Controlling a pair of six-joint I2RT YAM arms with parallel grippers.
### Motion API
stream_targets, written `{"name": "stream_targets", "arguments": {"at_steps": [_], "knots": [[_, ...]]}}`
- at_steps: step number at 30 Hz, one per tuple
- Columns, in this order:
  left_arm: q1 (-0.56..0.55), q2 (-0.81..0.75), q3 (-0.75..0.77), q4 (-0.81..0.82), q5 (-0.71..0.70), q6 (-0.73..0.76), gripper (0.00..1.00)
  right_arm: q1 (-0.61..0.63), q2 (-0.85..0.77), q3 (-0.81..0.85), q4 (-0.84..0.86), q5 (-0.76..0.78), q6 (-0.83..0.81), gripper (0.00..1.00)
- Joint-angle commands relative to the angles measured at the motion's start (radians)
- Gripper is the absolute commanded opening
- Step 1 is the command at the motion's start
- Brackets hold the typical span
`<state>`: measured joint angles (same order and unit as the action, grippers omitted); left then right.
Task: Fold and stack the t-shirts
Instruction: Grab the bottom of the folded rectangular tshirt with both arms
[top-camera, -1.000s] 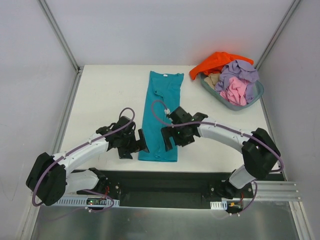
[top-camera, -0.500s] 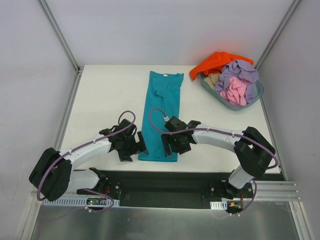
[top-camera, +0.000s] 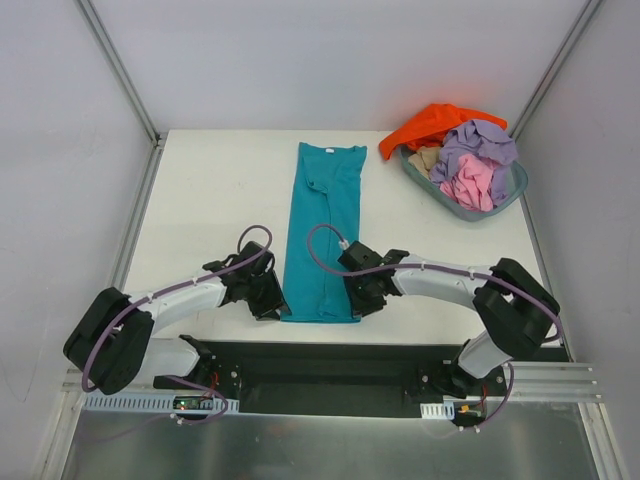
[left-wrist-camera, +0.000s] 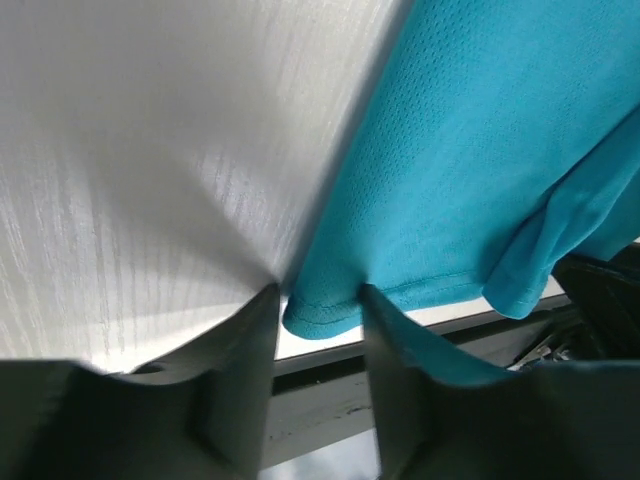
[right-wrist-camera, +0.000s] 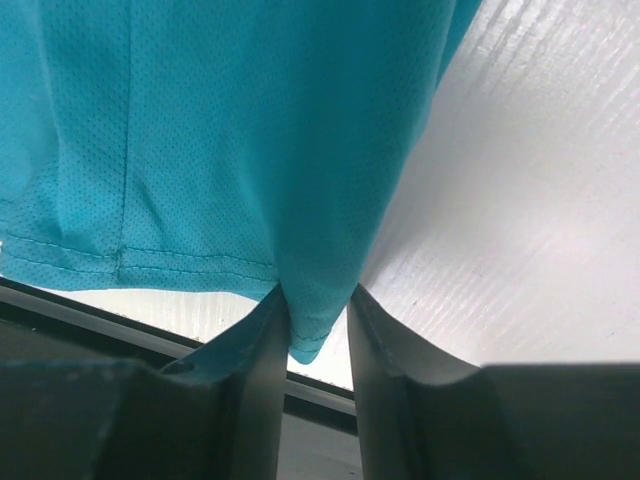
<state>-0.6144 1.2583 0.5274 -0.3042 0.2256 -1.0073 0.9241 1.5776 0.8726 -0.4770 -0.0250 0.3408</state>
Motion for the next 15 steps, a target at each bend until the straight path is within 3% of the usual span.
{"name": "stream_targets", "arguments": {"at_steps": [1,6,7,10,15], "knots": [[-0.002,0.039,-0.029,-0.016,-0.074,0.013,0.33,0.010,-0.039,-0.047,-0.015,-0.010,0.014,0.29],[-0.002,0.082,-0.003,-0.015,-0.062,0.035,0.13,0.009,-0.073,-0.070,0.011,-0.047,-0.011,0.20],[-0.002,0.084,-0.001,-0.015,-0.057,0.039,0.00,0.010,-0.076,-0.078,0.027,-0.058,-0.016,0.16],[-0.004,0.060,-0.015,-0.015,-0.016,0.044,0.00,0.010,-0.093,-0.089,0.049,-0.110,-0.028,0.10],[-0.005,-0.149,-0.131,-0.015,0.053,-0.010,0.00,0.064,-0.178,-0.144,0.040,-0.165,-0.054,0.04]]}}
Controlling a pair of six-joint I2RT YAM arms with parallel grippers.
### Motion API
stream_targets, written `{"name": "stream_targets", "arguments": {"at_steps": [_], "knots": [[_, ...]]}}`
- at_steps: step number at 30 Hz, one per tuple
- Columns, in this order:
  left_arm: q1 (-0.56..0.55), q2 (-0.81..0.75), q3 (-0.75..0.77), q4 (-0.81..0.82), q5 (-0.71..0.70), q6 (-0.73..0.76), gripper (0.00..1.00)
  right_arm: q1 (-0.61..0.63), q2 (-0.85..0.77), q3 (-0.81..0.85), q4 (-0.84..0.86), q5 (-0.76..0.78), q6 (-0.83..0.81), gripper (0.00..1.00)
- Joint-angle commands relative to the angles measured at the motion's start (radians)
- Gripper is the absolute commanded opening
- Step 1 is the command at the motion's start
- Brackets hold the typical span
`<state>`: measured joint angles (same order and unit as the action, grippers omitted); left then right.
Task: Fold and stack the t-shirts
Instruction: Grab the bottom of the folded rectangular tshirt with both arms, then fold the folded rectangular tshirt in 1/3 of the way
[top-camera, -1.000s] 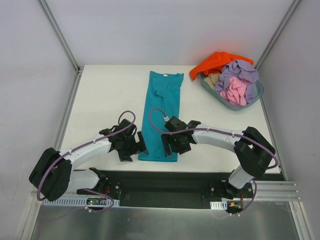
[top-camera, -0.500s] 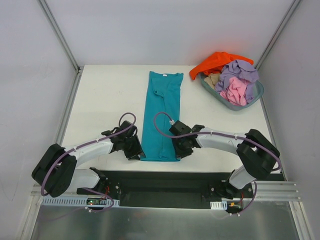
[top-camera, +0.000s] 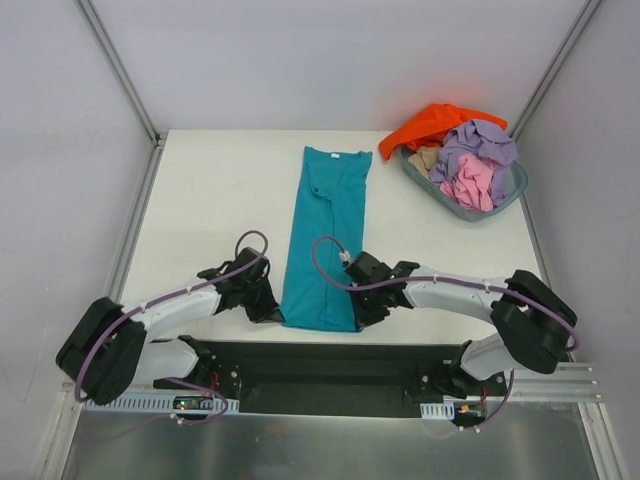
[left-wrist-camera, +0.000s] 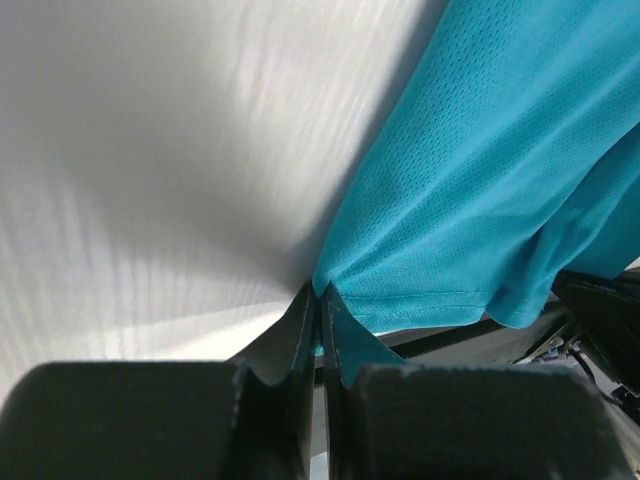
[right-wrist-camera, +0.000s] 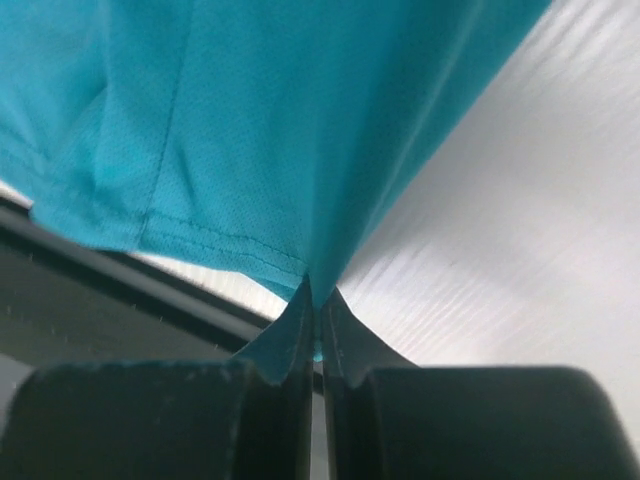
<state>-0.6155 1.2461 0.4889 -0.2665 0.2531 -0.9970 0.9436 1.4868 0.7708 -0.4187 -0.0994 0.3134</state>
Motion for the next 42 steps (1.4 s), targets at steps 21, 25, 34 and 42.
{"name": "stream_targets", "arguments": {"at_steps": [21,25,34,42], "knots": [[0.065,-0.123,0.342,-0.050,-0.104,0.129,0.00,-0.155,-0.186,0.229,-0.109,-0.072,-0.120,0.03],[0.129,-0.007,0.441,-0.039,-0.069,0.173,0.00,-0.248,-0.084,0.327,-0.117,-0.115,-0.135,0.04],[0.210,0.251,0.669,-0.013,0.032,0.247,0.00,-0.374,0.092,0.553,-0.135,-0.151,-0.191,0.03],[0.275,0.467,0.830,-0.013,0.129,0.268,0.00,-0.443,0.239,0.659,-0.137,-0.175,-0.198,0.03]]}}
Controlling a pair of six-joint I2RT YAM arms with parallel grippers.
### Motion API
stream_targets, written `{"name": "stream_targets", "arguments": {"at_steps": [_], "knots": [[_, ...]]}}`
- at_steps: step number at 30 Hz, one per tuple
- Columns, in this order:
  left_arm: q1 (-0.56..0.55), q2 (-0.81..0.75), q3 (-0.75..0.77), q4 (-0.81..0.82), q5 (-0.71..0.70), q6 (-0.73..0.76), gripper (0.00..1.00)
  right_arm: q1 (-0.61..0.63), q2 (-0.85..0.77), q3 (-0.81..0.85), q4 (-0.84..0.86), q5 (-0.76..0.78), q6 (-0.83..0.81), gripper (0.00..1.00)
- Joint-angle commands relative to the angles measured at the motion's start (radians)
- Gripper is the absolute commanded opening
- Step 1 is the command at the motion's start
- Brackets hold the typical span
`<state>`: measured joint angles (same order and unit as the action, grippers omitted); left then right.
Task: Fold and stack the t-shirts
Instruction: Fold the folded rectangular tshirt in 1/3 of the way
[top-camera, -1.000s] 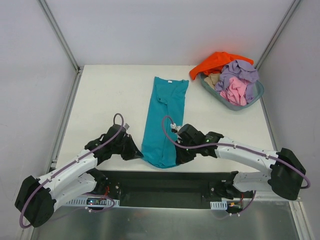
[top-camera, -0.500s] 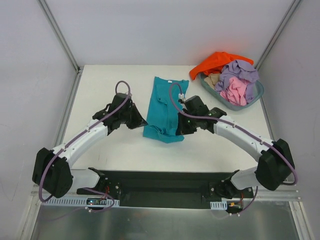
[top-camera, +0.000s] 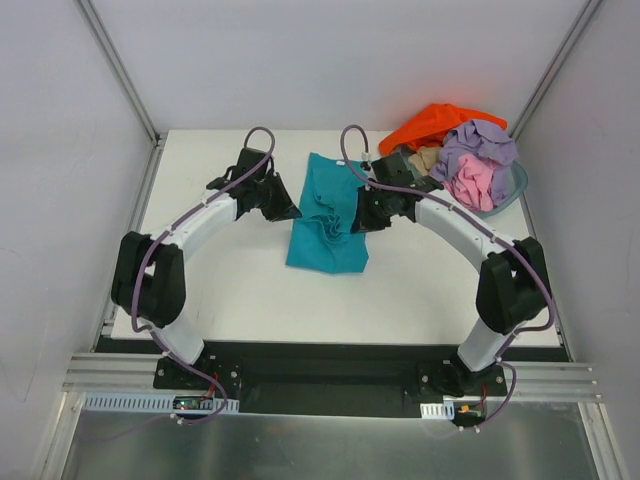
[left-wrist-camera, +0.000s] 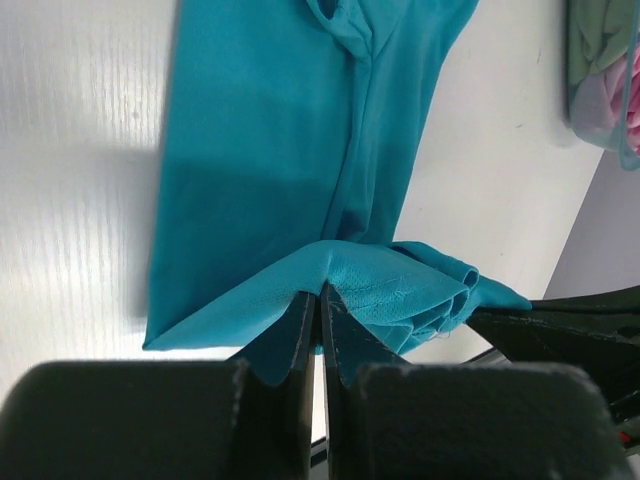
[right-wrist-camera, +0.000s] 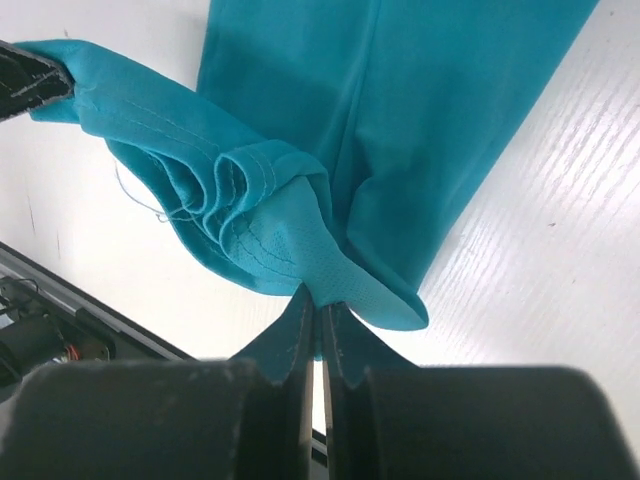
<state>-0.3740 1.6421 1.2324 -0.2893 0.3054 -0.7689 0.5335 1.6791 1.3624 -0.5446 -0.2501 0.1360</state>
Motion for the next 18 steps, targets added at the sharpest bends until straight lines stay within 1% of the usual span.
{"name": "stream_targets", "arguments": {"at_steps": [1,4,7,13,15,16,18], "knots": [[0.040,0.103,0.097,0.010,0.081,0.039,0.00,-0.046,0.059,0.076,-0.011,-0.023,-0.029,0.03],[0.055,0.162,0.140,0.010,0.081,0.042,0.00,-0.076,0.118,0.119,-0.011,-0.026,-0.044,0.04],[0.072,0.226,0.191,0.010,0.116,0.046,0.00,-0.104,0.177,0.153,-0.008,-0.055,-0.045,0.06],[0.098,0.324,0.262,0.010,0.132,0.042,0.01,-0.135,0.281,0.227,0.015,-0.107,-0.038,0.08],[0.103,0.346,0.283,0.010,0.130,0.045,0.02,-0.147,0.324,0.247,0.023,-0.109,-0.033,0.10],[0.107,0.366,0.289,0.012,0.132,0.042,0.06,-0.148,0.344,0.279,0.021,-0.106,-0.030,0.12],[0.109,0.389,0.308,0.010,0.138,0.036,0.09,-0.158,0.389,0.309,0.023,-0.101,-0.026,0.13]]}}
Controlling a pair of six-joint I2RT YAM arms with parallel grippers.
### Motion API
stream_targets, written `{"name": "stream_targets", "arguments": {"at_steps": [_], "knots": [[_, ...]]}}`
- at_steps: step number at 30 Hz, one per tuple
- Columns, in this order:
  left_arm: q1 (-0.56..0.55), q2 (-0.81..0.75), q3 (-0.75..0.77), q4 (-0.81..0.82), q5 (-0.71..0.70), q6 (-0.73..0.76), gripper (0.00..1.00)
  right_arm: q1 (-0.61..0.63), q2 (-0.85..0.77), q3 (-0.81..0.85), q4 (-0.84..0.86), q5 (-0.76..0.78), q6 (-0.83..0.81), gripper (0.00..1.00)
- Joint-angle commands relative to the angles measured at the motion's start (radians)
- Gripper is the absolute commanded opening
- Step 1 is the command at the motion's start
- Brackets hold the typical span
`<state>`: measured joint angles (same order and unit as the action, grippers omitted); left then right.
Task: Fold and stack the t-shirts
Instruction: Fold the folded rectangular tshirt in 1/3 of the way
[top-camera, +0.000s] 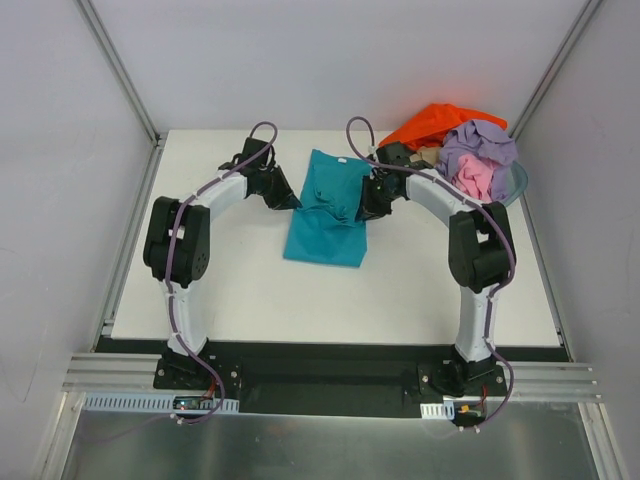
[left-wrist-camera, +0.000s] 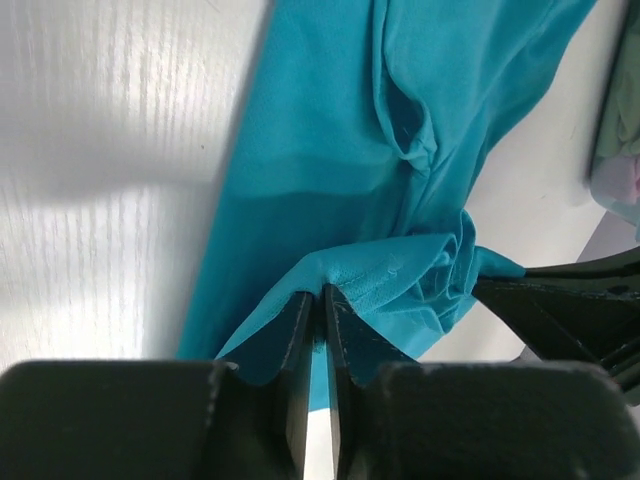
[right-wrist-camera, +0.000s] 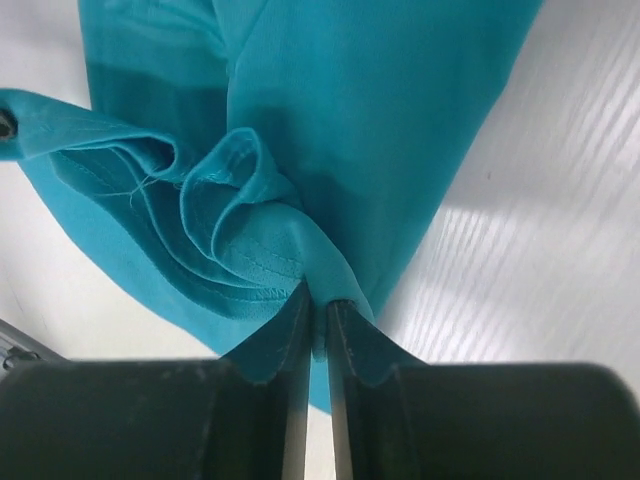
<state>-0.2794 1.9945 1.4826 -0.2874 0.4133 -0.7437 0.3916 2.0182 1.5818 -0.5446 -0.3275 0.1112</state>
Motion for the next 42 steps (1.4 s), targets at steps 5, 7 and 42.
{"name": "stream_targets", "arguments": {"at_steps": [5,7,42], "knots": [[0.020,0.032,0.068,0.008,0.018,0.007,0.51,-0.020,0.099,0.148,0.014,-0.050,-0.011,0.39],[0.020,-0.008,0.056,0.008,0.002,0.012,0.64,-0.022,0.077,0.147,0.003,-0.051,-0.030,0.50],[0.020,-0.864,-0.763,-0.027,-0.140,-0.059,0.99,0.082,0.251,0.339,0.075,-0.051,-0.105,0.97]]}}
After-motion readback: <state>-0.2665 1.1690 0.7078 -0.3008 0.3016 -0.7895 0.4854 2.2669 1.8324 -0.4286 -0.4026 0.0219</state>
